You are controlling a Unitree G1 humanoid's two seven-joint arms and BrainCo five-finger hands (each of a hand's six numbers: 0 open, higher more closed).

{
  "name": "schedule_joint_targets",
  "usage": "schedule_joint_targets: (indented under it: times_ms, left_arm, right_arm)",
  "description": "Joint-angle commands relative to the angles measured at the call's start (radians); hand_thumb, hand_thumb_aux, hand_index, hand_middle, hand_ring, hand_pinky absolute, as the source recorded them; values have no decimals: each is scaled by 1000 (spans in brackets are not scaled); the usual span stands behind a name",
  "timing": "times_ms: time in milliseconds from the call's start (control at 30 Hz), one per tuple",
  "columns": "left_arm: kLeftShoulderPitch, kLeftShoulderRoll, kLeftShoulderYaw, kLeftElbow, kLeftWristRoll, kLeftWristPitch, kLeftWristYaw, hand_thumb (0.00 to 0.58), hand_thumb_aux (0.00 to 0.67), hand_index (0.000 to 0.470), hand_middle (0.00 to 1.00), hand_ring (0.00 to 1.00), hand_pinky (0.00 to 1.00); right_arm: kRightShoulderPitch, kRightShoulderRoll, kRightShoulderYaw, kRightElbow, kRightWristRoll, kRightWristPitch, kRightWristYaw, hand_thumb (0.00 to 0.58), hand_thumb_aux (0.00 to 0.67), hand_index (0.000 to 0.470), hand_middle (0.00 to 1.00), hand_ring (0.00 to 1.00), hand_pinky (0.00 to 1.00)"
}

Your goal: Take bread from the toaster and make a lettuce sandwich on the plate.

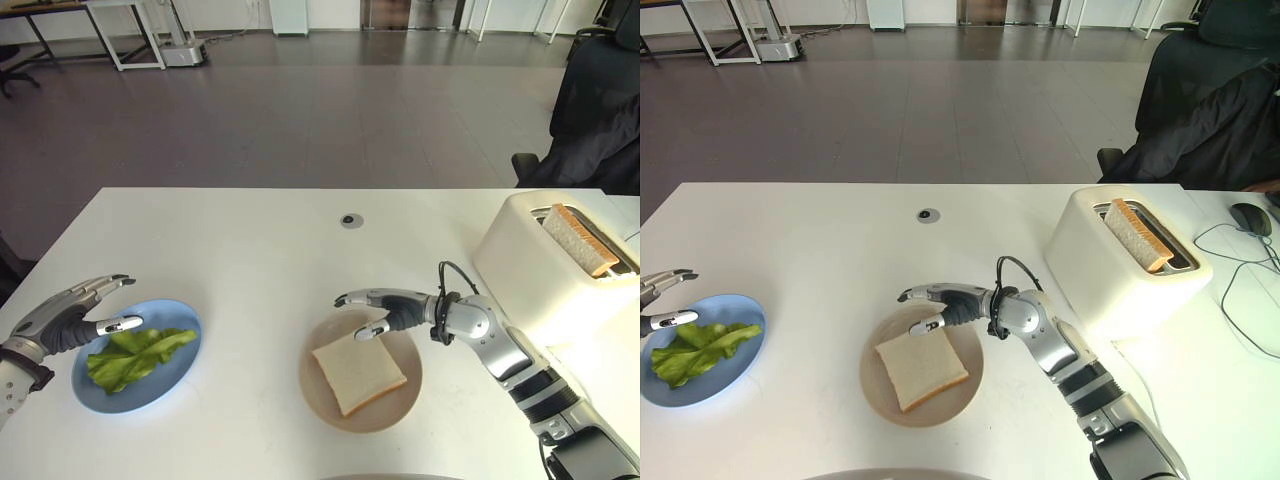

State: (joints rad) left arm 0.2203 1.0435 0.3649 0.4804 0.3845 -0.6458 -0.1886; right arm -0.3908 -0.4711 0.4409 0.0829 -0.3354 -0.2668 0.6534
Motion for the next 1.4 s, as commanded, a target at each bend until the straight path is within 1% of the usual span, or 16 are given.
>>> schedule_joint_targets:
  times_ms: [33, 167, 200, 400, 467, 567, 600, 633, 667, 1033, 1100, 1167, 1200, 1233, 1300, 1400]
  left_arm:
    - [61, 32, -18, -38, 34, 54, -33, 62, 37, 26, 0, 0, 0]
    - [122, 50, -24, -80, 77, 109, -46, 261, 173, 122, 0, 0, 0]
    - [126, 50, -36, -86, 91, 118, -44, 288, 194, 136, 0, 0, 0]
    - [127, 15, -118, -182, 146, 157, -42, 337, 236, 166, 0, 0, 0]
    - [99, 9, -156, -173, 166, 169, -37, 400, 297, 208, 0, 0, 0]
    - [66, 12, -197, -141, 197, 185, -19, 519, 452, 317, 0, 0, 0]
    - [59, 14, -206, -134, 202, 186, -13, 535, 483, 339, 0, 0, 0]
    - [49, 16, -217, -125, 207, 184, -6, 575, 610, 428, 0, 0, 0]
    - [41, 18, -226, -119, 212, 182, 2, 580, 670, 470, 0, 0, 0]
    - [49, 65, -179, -201, 241, 129, 137, 580, 670, 470, 0, 0, 0]
    - [96, 70, -70, -297, 227, 119, 168, 580, 670, 470, 0, 0, 0]
    - [169, 36, 67, -496, 175, 93, 132, 580, 670, 470, 0, 0, 0]
    - [176, 21, 80, -611, 131, 79, 100, 580, 670, 470, 0, 0, 0]
    - [155, 11, 49, -714, 100, 76, 68, 580, 670, 470, 0, 0, 0]
    - [36, -16, -130, -867, 74, 78, -17, 580, 670, 470, 0, 0, 0]
    - [-136, -112, -390, -915, 97, 70, -142, 580, 670, 470, 0, 0, 0]
  right_arm:
    - [-24, -31, -20, 15, -27, -21, -7, 0, 0, 0, 0, 0, 0]
    - [-34, -36, -51, 15, -13, -31, -19, 0, 0, 0, 0, 0, 0]
    - [-35, -36, -64, 10, -4, -29, -23, 0, 0, 0, 0, 0, 0]
    - [-27, -35, -92, -4, 26, -30, -11, 0, 0, 0, 0, 0, 0]
    - [-20, -34, -93, -10, 31, -30, -8, 0, 0, 0, 0, 0, 0]
    - [-8, -31, -91, -22, 33, -31, -6, 0, 0, 0, 0, 0, 0]
    - [-6, -31, -90, -23, 34, -32, -5, 0, 0, 0, 0, 0, 0]
    - [-5, -30, -89, -25, 33, -32, -5, 0, 0, 0, 0, 0, 0]
    - [-3, -29, -89, -27, 33, -32, -5, 0, 0, 0, 0, 0, 0]
    - [-3, -23, -91, -16, 28, -38, -14, 0, 0, 0, 0, 0, 0]
    - [-2, -25, -99, -14, 31, -37, -18, 0, 0, 0, 0, 0, 0]
    - [-10, -25, -110, -3, 39, -41, -22, 0, 0, 0, 0, 0, 0]
    - [-16, -27, -122, 10, 42, -44, -31, 0, 0, 0, 0, 0, 0]
    - [-22, -30, -137, 27, 43, -48, -43, 0, 0, 0, 0, 0, 0]
    - [-33, -48, -184, 58, 48, -56, -76, 0, 0, 0, 0, 0, 0]
    - [-33, -81, -256, 84, 68, -65, -110, 0, 0, 0, 0, 0, 0]
